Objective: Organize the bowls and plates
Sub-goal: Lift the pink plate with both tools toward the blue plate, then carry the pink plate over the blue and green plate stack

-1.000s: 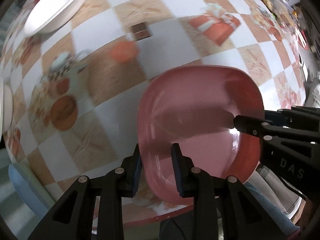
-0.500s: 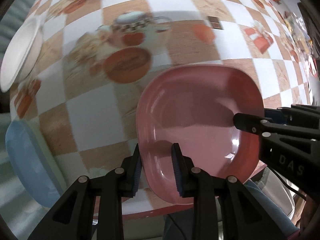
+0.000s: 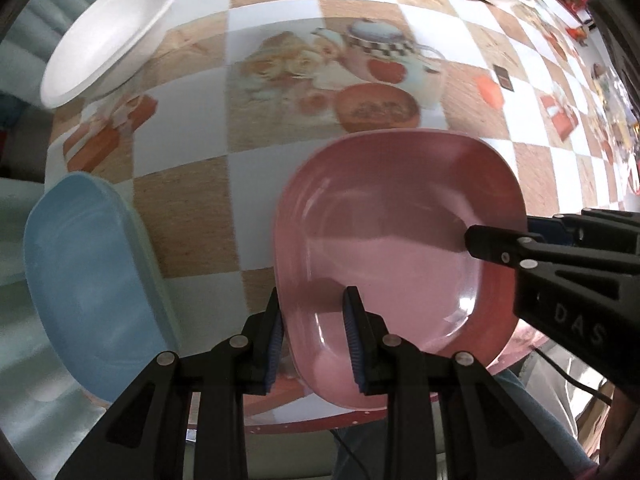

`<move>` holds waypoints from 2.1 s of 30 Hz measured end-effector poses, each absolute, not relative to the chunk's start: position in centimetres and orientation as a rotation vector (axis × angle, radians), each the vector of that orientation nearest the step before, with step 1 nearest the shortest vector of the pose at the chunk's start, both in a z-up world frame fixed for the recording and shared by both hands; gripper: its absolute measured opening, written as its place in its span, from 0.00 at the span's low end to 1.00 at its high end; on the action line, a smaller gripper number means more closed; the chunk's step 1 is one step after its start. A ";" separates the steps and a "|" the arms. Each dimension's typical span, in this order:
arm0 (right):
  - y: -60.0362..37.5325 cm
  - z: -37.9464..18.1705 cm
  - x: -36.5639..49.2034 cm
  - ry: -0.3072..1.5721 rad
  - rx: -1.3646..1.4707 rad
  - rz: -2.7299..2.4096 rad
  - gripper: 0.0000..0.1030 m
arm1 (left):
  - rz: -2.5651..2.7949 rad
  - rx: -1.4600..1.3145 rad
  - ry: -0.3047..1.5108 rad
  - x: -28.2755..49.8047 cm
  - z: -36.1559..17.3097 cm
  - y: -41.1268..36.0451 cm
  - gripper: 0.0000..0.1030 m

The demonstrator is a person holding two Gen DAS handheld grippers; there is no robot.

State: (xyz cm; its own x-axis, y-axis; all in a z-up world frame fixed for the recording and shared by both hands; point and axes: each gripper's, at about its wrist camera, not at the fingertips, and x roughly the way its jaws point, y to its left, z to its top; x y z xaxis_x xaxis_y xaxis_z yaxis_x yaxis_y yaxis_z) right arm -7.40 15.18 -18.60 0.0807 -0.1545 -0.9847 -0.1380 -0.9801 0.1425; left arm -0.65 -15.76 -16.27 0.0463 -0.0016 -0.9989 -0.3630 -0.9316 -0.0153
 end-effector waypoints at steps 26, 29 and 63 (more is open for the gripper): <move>10.9 -19.5 -6.1 -0.272 2.298 -2.076 0.25 | 2.022 -2.056 0.317 -0.7 -14.8 -18.1 0.30; 10.8 -19.7 -5.5 -0.292 2.301 -2.074 0.25 | 2.016 -2.056 0.327 -1.1 -15.4 -16.0 0.30; 13.1 -16.5 -6.0 -0.333 2.285 -2.091 0.26 | 2.000 -2.053 0.342 0.5 -12.5 -8.0 0.30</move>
